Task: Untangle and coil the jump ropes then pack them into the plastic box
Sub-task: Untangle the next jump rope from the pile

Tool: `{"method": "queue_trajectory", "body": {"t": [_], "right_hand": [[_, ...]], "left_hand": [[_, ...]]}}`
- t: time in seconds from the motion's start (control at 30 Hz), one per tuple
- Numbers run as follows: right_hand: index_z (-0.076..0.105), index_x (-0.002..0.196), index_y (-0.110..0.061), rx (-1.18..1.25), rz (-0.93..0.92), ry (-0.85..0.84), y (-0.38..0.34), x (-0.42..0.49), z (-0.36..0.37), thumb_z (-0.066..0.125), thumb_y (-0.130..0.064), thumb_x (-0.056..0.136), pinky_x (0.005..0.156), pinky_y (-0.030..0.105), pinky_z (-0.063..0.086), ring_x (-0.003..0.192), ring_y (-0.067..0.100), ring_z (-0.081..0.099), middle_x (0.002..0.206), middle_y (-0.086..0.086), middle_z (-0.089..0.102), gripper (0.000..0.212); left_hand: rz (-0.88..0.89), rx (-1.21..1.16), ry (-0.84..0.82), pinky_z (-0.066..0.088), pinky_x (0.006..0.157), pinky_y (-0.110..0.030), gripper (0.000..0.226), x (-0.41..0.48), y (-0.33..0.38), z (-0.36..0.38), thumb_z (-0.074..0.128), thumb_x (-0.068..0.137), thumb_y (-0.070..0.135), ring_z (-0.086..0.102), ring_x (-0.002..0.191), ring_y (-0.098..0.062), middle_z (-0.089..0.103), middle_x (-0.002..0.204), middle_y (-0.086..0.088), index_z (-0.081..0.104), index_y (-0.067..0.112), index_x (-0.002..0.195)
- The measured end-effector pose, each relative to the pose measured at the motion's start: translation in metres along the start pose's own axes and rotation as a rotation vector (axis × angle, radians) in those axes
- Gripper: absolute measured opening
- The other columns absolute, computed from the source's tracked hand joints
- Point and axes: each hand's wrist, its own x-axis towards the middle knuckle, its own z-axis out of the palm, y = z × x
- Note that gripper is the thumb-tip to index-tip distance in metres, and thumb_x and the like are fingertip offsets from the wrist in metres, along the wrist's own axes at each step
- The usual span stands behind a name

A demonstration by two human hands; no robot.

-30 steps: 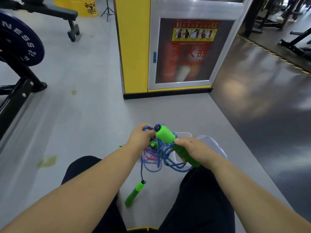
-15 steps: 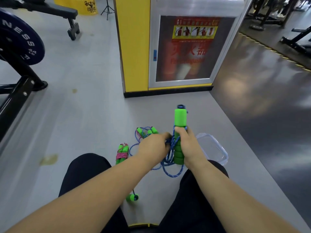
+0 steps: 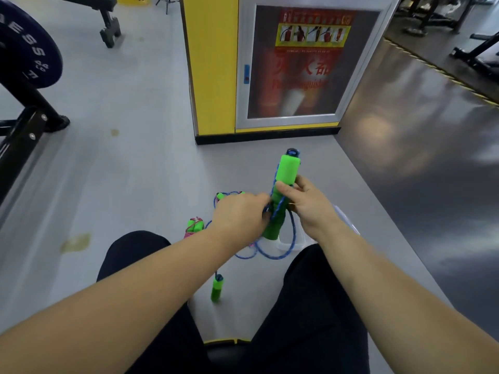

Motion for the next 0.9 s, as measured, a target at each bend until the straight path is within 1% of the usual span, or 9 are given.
{"method": "queue_trajectory", "body": {"t": [0.1, 0.2, 0.27, 0.37, 0.43, 0.53, 0.63, 0.77, 0.9], "right_hand": [[0.056, 0.108, -0.015, -0.087, 0.098, 0.030, -0.007, 0.005, -0.006, 0.056, -0.030, 0.092, 0.067, 0.028, 0.049, 0.081, 0.019, 0.059, 0.103, 0.008, 0.062, 0.022], [0.054, 0.103, -0.016, -0.162, 0.115, 0.040, -0.007, 0.004, -0.005, 0.056, -0.034, 0.091, 0.066, 0.028, 0.052, 0.082, 0.019, 0.064, 0.103, 0.006, 0.063, 0.022], [0.055, 0.095, -0.019, -0.185, 0.098, 0.054, -0.006, 0.001, -0.001, 0.057, -0.035, 0.090, 0.071, 0.031, 0.052, 0.083, 0.019, 0.062, 0.097, 0.003, 0.063, 0.017], [0.060, 0.094, -0.015, -0.296, 0.050, 0.122, -0.003, 0.003, 0.001, 0.059, -0.040, 0.087, 0.076, 0.029, 0.044, 0.085, 0.016, 0.057, 0.091, 0.001, 0.063, 0.026], [0.059, 0.091, -0.013, -0.307, 0.055, 0.179, -0.005, 0.007, 0.001, 0.058, -0.040, 0.088, 0.079, 0.032, 0.043, 0.088, 0.019, 0.057, 0.094, 0.005, 0.063, 0.027], [0.054, 0.081, -0.012, 0.113, 0.123, 0.336, -0.015, 0.012, -0.006, 0.053, -0.035, 0.093, 0.087, 0.044, 0.048, 0.082, 0.026, 0.061, 0.085, 0.010, 0.064, 0.026], [0.046, 0.082, -0.012, 0.510, 0.190, 0.485, -0.031, 0.019, -0.034, 0.046, -0.035, 0.096, 0.084, 0.049, 0.049, 0.070, 0.023, 0.058, 0.077, 0.009, 0.058, 0.027], [0.043, 0.072, -0.013, 0.554, 0.186, 0.574, -0.030, 0.024, -0.079, 0.050, -0.037, 0.095, 0.054, 0.032, 0.050, 0.040, 0.016, 0.052, 0.045, 0.002, 0.051, 0.034], [0.041, 0.064, -0.018, 0.400, 0.193, 0.721, -0.009, 0.020, -0.120, 0.061, -0.035, 0.087, 0.042, 0.019, 0.039, 0.035, 0.013, 0.042, 0.041, -0.001, 0.044, 0.036]], "left_hand": [[0.127, -0.041, 0.228, 0.021, 0.040, -0.019, 0.026, -0.007, 0.006, -0.012, 0.050, 0.082, 0.037, 0.054, 0.045, -0.024, 0.061, 0.087, -0.001, 0.068, 0.018, 0.084], [0.043, 0.044, 0.045, 0.029, 0.053, -0.028, 0.028, -0.005, 0.006, -0.012, 0.055, 0.089, 0.040, 0.056, 0.065, -0.027, 0.049, 0.116, 0.000, 0.063, 0.017, 0.103], [0.075, 0.025, 0.009, 0.033, 0.054, -0.029, 0.021, -0.004, 0.003, -0.011, 0.058, 0.088, 0.032, 0.058, 0.066, -0.031, 0.053, 0.111, -0.003, 0.065, 0.015, 0.097], [0.294, -0.017, 0.030, 0.035, 0.038, -0.023, 0.008, -0.008, 0.003, -0.007, 0.064, 0.068, 0.023, 0.054, 0.042, -0.026, 0.061, 0.085, -0.003, 0.067, 0.016, 0.065], [0.363, 0.003, -0.047, 0.039, 0.044, -0.026, 0.011, -0.008, 0.005, -0.003, 0.061, 0.076, 0.024, 0.059, 0.054, -0.028, 0.060, 0.099, -0.001, 0.070, 0.018, 0.074], [0.193, 0.076, -0.191, 0.044, 0.066, -0.030, 0.023, -0.010, 0.000, -0.001, 0.054, 0.091, 0.036, 0.059, 0.088, -0.024, 0.041, 0.131, 0.008, 0.068, 0.023, 0.101], [0.052, -0.010, -0.267, 0.046, 0.074, -0.029, 0.020, -0.017, -0.027, 0.011, 0.058, 0.088, 0.040, 0.059, 0.094, -0.019, 0.048, 0.121, 0.010, 0.068, 0.025, 0.098], [-0.369, -0.500, -0.181, 0.043, 0.061, -0.016, 0.010, -0.020, -0.072, 0.014, 0.070, 0.082, 0.030, 0.060, 0.079, -0.015, 0.062, 0.080, 0.007, 0.067, 0.020, 0.080], [-0.656, -0.702, -0.005, 0.038, 0.057, -0.021, 0.014, -0.009, -0.109, 0.005, 0.070, 0.083, 0.024, 0.054, 0.076, -0.020, 0.063, 0.080, -0.005, 0.063, 0.015, 0.075]]}}
